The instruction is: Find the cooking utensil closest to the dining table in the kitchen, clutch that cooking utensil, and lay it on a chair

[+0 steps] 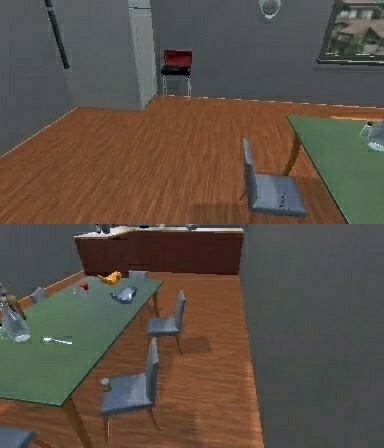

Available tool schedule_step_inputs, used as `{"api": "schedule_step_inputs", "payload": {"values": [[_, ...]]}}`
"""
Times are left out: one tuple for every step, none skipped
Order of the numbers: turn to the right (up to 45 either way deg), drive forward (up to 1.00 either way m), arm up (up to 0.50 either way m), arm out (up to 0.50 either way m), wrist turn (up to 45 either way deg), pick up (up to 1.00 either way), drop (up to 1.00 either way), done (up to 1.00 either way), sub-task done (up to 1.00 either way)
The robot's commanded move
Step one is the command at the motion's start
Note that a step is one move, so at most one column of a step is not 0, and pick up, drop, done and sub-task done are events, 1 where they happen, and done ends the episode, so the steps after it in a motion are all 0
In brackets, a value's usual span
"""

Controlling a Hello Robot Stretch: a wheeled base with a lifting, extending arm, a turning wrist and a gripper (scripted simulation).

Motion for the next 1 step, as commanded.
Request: {"api": "schedule_step_inputs", "payload": {"values": [[0.0,0.05,0.00,0.00,0.0,0.00,0.00,0.00,0.00]]}}
